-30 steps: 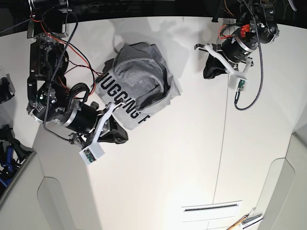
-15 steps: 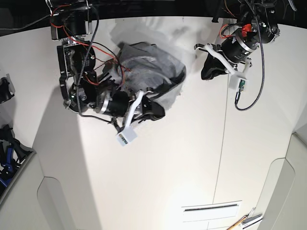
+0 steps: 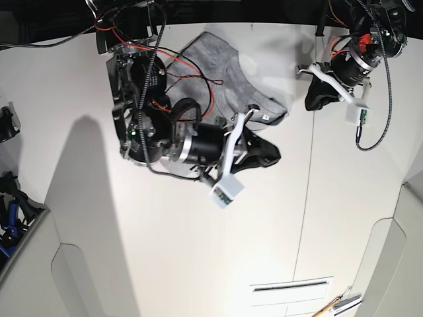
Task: Fold the T-shirt properly
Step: 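Fold the lifted strip over onto itself, bringing both grippers together, then grasp the folded bundle edges with both grippers and flatten it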
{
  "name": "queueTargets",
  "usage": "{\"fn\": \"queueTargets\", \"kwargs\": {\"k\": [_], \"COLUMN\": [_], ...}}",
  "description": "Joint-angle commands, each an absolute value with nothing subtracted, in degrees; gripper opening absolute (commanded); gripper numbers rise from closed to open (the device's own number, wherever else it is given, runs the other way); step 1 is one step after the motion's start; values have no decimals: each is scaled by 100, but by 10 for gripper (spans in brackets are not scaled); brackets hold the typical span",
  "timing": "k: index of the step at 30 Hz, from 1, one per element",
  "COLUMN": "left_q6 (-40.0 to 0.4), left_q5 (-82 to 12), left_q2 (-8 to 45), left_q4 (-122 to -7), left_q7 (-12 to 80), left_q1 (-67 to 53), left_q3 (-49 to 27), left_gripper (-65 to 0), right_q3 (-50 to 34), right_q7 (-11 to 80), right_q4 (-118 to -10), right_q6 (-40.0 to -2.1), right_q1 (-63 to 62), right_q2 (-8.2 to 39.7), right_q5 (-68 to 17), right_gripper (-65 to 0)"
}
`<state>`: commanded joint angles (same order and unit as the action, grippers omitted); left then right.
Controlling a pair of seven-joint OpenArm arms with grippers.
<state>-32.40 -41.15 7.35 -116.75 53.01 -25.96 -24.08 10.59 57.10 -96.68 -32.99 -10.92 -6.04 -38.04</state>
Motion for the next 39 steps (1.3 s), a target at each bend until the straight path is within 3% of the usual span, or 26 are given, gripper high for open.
{"fn": "queueTargets", "kwargs": {"k": [3,6,10,12,15,18,21,26,33,39], "left_q6": [-3345,-3933,-4000,-4000,-3962,-3441,-3094,-3065,-3061,-3061], "left_q5": [-4281,-5037,-5413,-5107,-3900,-2908,-2547,-2429,-2008,-2032], "left_q2": [764,766,764,764,764,764,762,764,766,766], "left_q4": [-11675,-11745,-12311,-12514,-12497,-12333,-11909,-10949,-10704,-10490], "left_q7": [5321,5714,5806,5677,5024,4547,4466,4239,4263,4265], "left_q1": [-2593,-2633,-2987,-3035,-3033,-2899,-2512,-2283,-2241,-2233], "left_q3": [-2408,-2388,-1778,-1105,104,1122,1638,1765,1662,786], "left_gripper": [-650,-650,-650,-650,-650,-650,-650,-650,-650,-650], "right_q3": [539,30,-375,-416,-386,-311,-156,244,377,377], "right_q7": [5747,5743,5577,5290,4960,4724,4639,4646,4650,4998], "right_q4": [-9675,-9675,-9666,-9598,-9231,-8683,-8003,-7275,-6984,-7013], "right_q6": [-3280,-3280,-3280,-3277,-3277,-3275,-3277,-3280,-3282,-3328], "right_q1": [-1041,-1041,-1044,-1048,-1144,-1367,-1758,-1949,-1850,-1586], "right_q2": [-357,-80,228,307,298,294,281,287,370,617], "right_q5": [-3787,-3793,-3787,-3601,-3332,-3133,-2954,-2908,-2694,-3236], "right_gripper": [-650,-650,-650,-650,-650,-650,-650,-650,-650,-650]}}
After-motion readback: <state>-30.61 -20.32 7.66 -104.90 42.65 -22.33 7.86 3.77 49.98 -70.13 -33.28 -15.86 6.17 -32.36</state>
